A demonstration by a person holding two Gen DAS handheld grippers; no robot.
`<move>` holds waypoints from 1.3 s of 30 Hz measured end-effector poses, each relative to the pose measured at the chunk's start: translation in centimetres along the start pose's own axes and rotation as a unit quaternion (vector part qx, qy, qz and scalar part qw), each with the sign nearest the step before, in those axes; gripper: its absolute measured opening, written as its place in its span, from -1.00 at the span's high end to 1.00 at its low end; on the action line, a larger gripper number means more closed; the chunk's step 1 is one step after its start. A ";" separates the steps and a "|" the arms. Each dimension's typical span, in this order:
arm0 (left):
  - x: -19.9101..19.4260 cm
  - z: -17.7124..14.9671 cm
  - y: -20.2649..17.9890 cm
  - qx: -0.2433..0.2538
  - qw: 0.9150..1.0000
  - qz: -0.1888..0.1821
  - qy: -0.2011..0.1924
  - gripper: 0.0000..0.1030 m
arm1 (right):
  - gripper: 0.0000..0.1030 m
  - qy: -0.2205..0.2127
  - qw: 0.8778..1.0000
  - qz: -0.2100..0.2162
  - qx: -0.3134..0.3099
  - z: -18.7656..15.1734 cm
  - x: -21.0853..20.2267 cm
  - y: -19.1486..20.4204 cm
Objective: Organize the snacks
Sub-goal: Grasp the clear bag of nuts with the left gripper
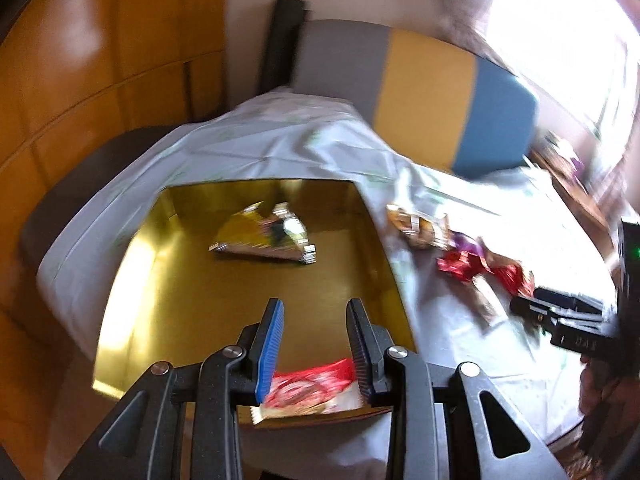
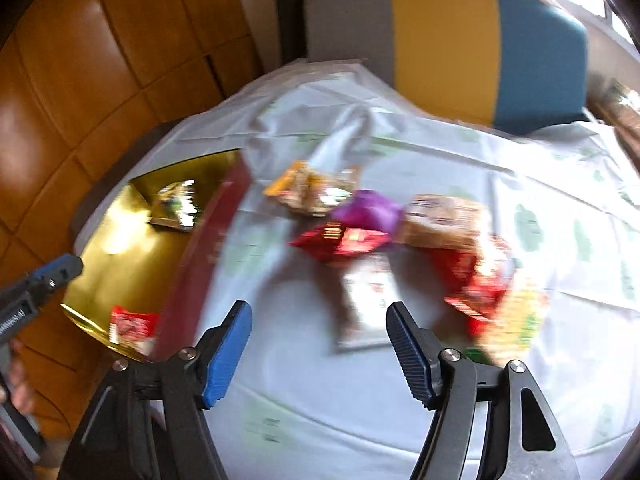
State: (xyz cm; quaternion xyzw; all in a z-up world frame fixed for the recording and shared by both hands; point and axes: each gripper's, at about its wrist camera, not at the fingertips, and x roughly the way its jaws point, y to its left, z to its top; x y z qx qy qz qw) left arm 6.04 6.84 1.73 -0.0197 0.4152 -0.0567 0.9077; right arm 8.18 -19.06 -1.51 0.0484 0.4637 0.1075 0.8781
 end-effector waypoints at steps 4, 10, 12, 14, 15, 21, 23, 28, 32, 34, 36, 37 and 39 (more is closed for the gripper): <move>1.5 1.6 -3.0 0.062 0.998 -0.019 0.020 0.34 | -0.50 0.005 1.000 -0.016 -0.003 -0.1 -0.7 -3.2; 4.6 4.5 -7.8 0.195 0.980 -0.028 0.037 0.03 | -0.52 0.008 1.000 -0.024 -0.004 0.0 -0.9 -6.4; 6.3 5.8 -9.1 0.235 0.970 -0.038 0.053 0.02 | -0.52 0.005 1.000 -0.019 0.001 0.1 -0.8 -6.9; 8.0 6.8 -10.2 0.269 0.960 -0.040 0.061 -0.07 | -0.52 0.006 1.000 -0.010 0.010 0.1 -0.5 -7.6; 8.4 6.9 -10.6 0.286 0.955 -0.042 0.065 -0.12 | -0.52 0.007 1.000 -0.004 0.017 0.1 -0.4 -8.0; 13.8 8.0 -13.9 0.407 0.908 -0.022 0.098 -0.29 | -0.53 0.005 0.998 0.036 0.050 0.6 -0.7 -8.5; 15.2 8.1 -14.7 0.435 0.893 -0.026 0.111 -0.29 | -0.53 0.003 0.998 0.044 0.053 0.8 -0.8 -8.4; 18.6 7.7 -16.2 0.493 0.858 -0.028 0.140 -0.30 | -0.56 0.006 0.996 0.059 0.062 0.9 -0.9 -8.5; 21.3 7.6 -16.6 0.518 0.837 -0.033 0.171 -0.36 | -0.56 0.011 0.994 0.074 0.080 1.1 -0.9 -8.9; 22.3 7.8 -16.9 0.519 0.835 -0.037 0.178 -0.37 | -0.57 0.012 0.993 0.077 0.086 1.1 -0.9 -9.1; 23.2 7.8 -17.1 0.524 0.831 -0.036 0.180 -0.39 | -0.57 0.012 0.993 0.073 0.089 1.2 -0.9 -9.2; 23.5 7.8 -17.3 0.527 0.830 -0.037 0.180 -0.45 | -0.57 0.012 0.993 0.073 0.090 1.2 -0.8 -9.2; 23.7 8.3 -17.2 0.520 0.832 -0.048 0.187 -0.44 | -0.57 0.014 0.993 0.073 0.092 1.2 -0.8 -9.3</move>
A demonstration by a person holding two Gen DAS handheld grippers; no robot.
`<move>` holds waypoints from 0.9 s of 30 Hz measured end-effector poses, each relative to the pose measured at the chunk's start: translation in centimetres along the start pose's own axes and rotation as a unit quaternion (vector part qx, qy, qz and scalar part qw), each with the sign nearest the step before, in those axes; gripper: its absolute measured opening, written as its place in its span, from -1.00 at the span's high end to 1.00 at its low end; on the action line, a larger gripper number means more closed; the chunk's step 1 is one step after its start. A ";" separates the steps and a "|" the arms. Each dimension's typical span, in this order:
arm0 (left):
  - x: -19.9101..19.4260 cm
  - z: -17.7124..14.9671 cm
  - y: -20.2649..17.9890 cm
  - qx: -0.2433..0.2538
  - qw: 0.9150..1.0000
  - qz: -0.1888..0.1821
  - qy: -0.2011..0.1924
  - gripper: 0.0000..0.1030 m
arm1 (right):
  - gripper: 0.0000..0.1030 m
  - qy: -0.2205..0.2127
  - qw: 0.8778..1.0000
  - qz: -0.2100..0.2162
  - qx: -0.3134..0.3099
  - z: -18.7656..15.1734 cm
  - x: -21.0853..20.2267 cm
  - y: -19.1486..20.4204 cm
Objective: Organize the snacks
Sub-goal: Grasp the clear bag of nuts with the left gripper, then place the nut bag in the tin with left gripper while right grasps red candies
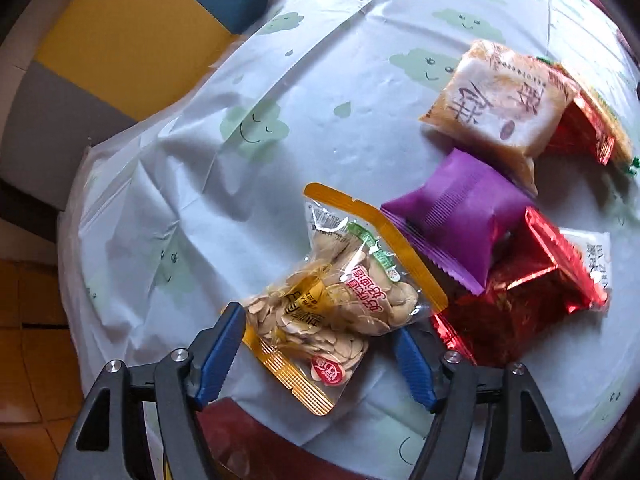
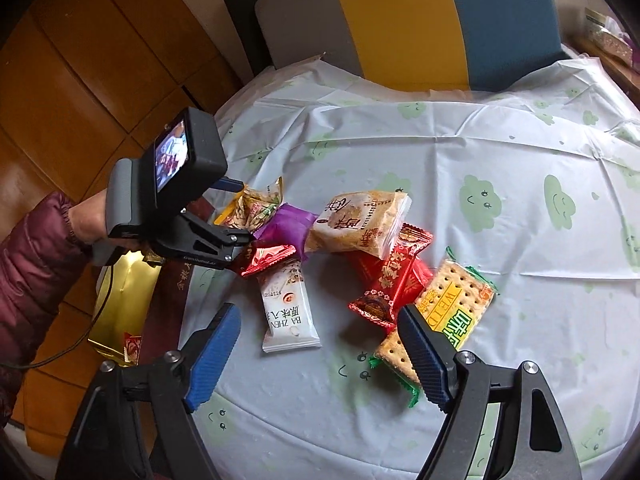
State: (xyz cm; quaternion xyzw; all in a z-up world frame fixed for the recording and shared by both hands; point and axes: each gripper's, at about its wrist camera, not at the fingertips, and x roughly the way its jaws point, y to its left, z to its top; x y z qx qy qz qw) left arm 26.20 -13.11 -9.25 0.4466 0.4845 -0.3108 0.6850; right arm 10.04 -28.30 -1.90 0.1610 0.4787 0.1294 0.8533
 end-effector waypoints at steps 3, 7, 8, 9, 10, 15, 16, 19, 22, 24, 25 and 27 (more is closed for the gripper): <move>-0.1 -0.1 0.8 -0.027 0.999 -0.037 -0.002 -0.08 | -0.57 0.000 1.000 -0.003 -0.006 -0.1 0.1 0.2; -1.6 -0.7 0.5 -0.048 0.997 -0.049 -0.029 0.01 | -0.57 -0.001 1.000 -0.010 -0.013 -0.2 0.2 0.2; -1.9 -0.8 0.3 -0.053 0.997 -0.050 -0.035 0.01 | -0.57 -0.002 1.000 -0.014 -0.014 -0.2 0.2 0.2; -2.5 -1.0 0.1 -0.062 0.996 -0.051 -0.045 0.01 | -0.57 -0.002 1.000 -0.016 -0.013 -0.2 0.2 0.2; -3.5 -1.4 0.1 -0.078 0.994 -0.053 -0.059 0.02 | -0.57 -0.001 1.000 -0.017 -0.011 -0.2 0.3 0.1; -7.9 -4.0 0.8 -0.171 0.978 -0.052 -0.104 0.03 | -0.57 0.006 1.000 -0.013 -0.002 -0.4 0.7 -0.2; -8.4 -4.5 0.8 -0.185 0.975 -0.053 -0.110 0.04 | -0.57 0.008 1.000 -0.011 -0.001 -0.5 0.9 -0.2; -10.6 -7.2 0.4 -0.242 0.961 -0.051 -0.127 0.09 | -0.53 0.018 1.000 -0.006 -0.003 -1.0 1.4 0.2; -12.1 -10.0 -0.1 -0.287 0.944 -0.062 -0.148 0.09 | -0.46 0.024 1.000 0.004 -0.012 -1.1 1.9 1.2; -12.6 -11.4 -0.5 -0.302 0.937 -0.067 -0.162 0.10 | -0.40 0.027 1.000 0.008 -0.012 -0.9 2.3 1.8; -12.9 -12.0 -0.8 -0.308 0.934 -0.068 -0.166 0.10 | -0.36 0.029 0.999 0.013 -0.008 -0.6 2.6 2.0; -13.2 -13.2 -1.2 -0.325 0.927 -0.070 -0.175 0.11 | -0.34 0.030 0.999 0.027 0.008 0.2 3.4 2.5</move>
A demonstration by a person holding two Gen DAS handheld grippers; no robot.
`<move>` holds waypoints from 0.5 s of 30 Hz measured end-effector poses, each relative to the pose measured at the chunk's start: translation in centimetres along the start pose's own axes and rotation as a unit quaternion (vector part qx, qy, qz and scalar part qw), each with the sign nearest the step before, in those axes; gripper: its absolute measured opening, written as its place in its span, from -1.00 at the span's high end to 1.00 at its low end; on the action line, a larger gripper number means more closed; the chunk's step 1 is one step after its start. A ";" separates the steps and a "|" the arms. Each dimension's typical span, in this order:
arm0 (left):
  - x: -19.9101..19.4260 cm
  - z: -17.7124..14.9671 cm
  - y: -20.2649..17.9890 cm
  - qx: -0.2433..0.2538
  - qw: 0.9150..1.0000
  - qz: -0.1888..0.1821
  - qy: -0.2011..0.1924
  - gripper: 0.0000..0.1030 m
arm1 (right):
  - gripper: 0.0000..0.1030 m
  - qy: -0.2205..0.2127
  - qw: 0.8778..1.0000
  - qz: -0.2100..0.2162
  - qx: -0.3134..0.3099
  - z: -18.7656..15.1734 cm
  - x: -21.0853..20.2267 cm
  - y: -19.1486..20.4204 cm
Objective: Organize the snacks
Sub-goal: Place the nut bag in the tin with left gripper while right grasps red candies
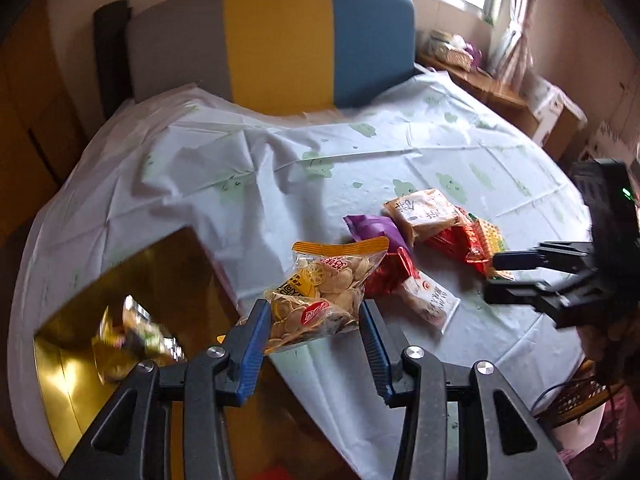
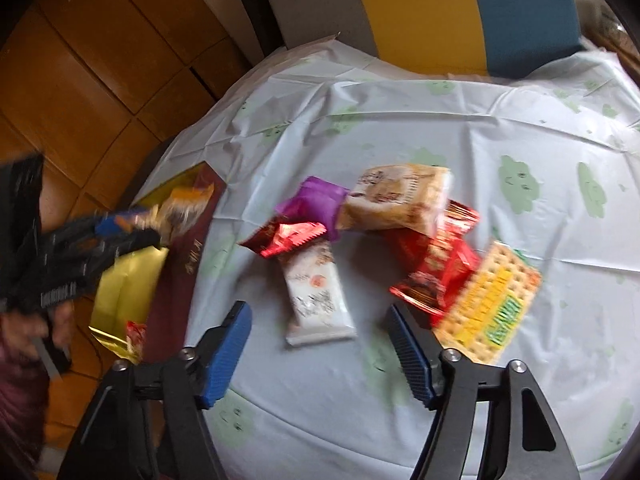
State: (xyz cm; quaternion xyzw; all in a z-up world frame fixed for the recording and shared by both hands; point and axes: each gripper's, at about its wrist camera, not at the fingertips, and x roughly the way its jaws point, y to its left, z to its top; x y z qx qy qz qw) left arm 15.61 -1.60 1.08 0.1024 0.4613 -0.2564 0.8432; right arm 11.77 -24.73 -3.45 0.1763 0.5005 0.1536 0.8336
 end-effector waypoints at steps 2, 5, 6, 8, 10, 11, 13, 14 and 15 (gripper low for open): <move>-0.7 -0.7 0.4 -0.024 1.000 -0.010 -0.014 0.11 | -0.34 0.001 1.000 0.007 0.010 0.7 0.8 0.5; -2.0 -2.0 0.7 -0.038 0.999 -0.002 -0.036 0.12 | -0.27 -0.002 1.000 -0.005 0.009 1.9 2.3 1.8; -2.4 -2.4 0.7 -0.043 0.998 -0.004 -0.040 0.12 | -0.23 -0.003 1.000 -0.014 0.002 2.4 2.8 2.3; -3.3 -3.4 1.0 -0.056 0.997 -0.006 -0.048 0.12 | -0.19 -0.004 0.999 -0.031 -0.019 3.5 3.7 3.2; -4.0 -4.4 1.4 -0.068 0.996 -0.003 -0.053 0.12 | -0.12 0.007 0.997 -0.049 -0.054 4.6 4.7 4.3; -4.2 -4.7 1.6 -0.073 0.996 -0.002 -0.054 0.12 | -0.03 0.016 0.996 -0.053 -0.075 4.9 5.1 4.9; -5.1 -5.9 2.3 -0.090 0.994 -0.004 -0.061 0.13 | 0.16 0.033 0.991 -0.058 -0.117 5.1 5.6 6.0; -5.4 -6.2 2.6 -0.095 0.993 -0.004 -0.062 0.13 | 0.16 0.044 0.988 -0.055 -0.136 5.0 5.9 6.6; -5.6 -6.6 2.9 -0.100 0.993 -0.003 -0.064 0.13 | 0.16 0.055 0.985 -0.053 -0.158 4.9 6.3 7.1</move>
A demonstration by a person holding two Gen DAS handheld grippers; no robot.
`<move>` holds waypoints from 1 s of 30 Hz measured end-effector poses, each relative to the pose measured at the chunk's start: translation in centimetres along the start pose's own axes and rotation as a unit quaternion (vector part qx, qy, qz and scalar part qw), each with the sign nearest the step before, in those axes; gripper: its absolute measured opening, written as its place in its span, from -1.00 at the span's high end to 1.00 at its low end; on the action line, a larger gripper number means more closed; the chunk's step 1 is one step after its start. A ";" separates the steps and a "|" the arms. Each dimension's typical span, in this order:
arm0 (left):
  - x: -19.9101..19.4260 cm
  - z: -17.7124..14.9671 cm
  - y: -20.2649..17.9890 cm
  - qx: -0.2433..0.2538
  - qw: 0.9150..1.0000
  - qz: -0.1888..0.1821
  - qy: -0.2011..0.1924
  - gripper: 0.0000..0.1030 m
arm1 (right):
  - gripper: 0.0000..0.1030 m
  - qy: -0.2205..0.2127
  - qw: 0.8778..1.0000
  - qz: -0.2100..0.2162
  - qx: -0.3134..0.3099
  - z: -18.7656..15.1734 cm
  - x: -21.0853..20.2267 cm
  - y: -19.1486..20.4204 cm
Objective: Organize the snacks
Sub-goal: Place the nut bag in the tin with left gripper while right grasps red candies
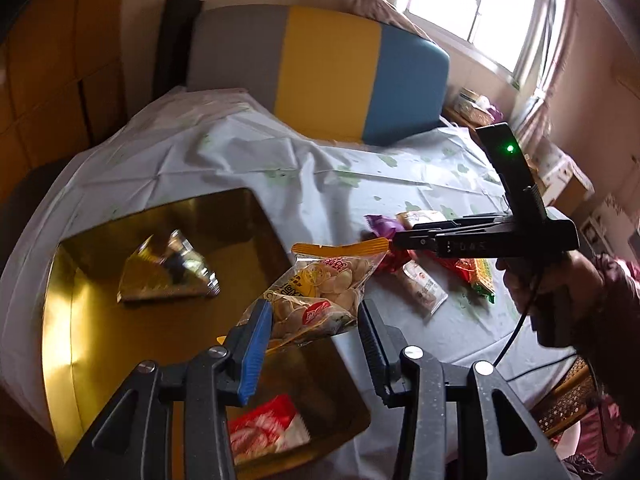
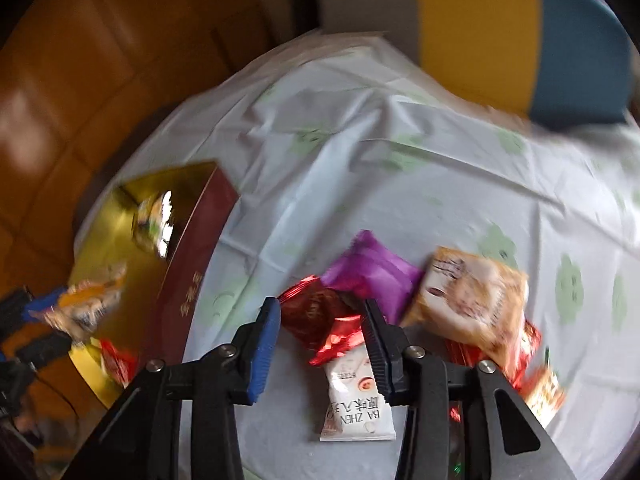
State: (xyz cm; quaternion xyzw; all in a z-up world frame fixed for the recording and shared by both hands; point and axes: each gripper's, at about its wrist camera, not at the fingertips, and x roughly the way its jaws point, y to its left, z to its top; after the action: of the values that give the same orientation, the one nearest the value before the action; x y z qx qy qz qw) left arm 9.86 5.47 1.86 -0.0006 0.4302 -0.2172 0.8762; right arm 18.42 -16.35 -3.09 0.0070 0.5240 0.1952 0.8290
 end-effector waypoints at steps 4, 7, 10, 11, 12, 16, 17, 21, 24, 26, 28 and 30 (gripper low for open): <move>-0.5 -1.7 1.9 -0.037 0.999 0.004 0.000 0.13 | 0.15 0.044 0.992 -0.063 -0.096 0.0 2.7 1.8; -0.8 -2.8 3.2 -0.071 0.997 0.006 0.000 0.13 | 0.23 0.075 0.980 -0.115 -0.145 -0.5 5.1 2.4; -1.3 -3.8 4.6 -0.105 0.994 0.006 -0.004 0.16 | 0.25 0.063 0.984 -0.105 -0.127 -0.5 5.4 1.9; -1.4 -4.1 5.1 -0.120 0.993 0.006 -0.006 0.16 | 0.25 0.061 0.986 -0.102 -0.121 -0.6 5.4 1.8; -1.3 -4.5 5.9 -0.144 0.990 0.002 -0.005 0.16 | 0.26 0.059 0.986 -0.102 -0.118 -0.6 5.4 1.8; -0.7 -5.1 7.6 -0.199 0.980 0.008 0.002 0.16 | 0.24 0.053 0.991 -0.083 -0.092 -0.9 5.2 0.7; -0.4 -5.1 7.9 -0.208 0.978 0.011 0.002 0.17 | 0.23 0.052 0.992 -0.078 -0.083 -0.8 5.2 0.5; 0.4 -4.5 8.4 -0.241 0.970 0.004 0.002 0.17 | 0.19 0.045 0.995 -0.063 -0.064 -0.7 5.4 0.6; 1.0 -3.6 8.4 -0.253 0.968 0.007 -0.007 0.17 | 0.19 0.039 0.995 -0.066 -0.068 -0.9 5.3 0.9; 1.8 -2.6 8.2 -0.260 0.966 0.008 -0.008 0.16 | 0.19 0.036 0.994 -0.070 -0.071 -1.1 5.1 1.0; 2.7 -1.5 7.9 -0.253 0.967 0.010 -0.009 0.15 | 0.19 0.031 0.994 -0.073 -0.073 -1.2 4.9 1.2; 3.9 -0.7 7.5 -0.243 0.970 0.012 -0.005 0.09 | 0.19 0.029 0.994 -0.074 -0.074 -1.3 4.8 1.2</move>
State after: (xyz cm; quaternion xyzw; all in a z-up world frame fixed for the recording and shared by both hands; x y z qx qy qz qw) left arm 14.31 10.92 -2.94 -0.2095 0.4653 -0.0960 0.8546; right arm 18.71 -13.87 -7.59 -0.0986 0.5309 0.1716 0.8240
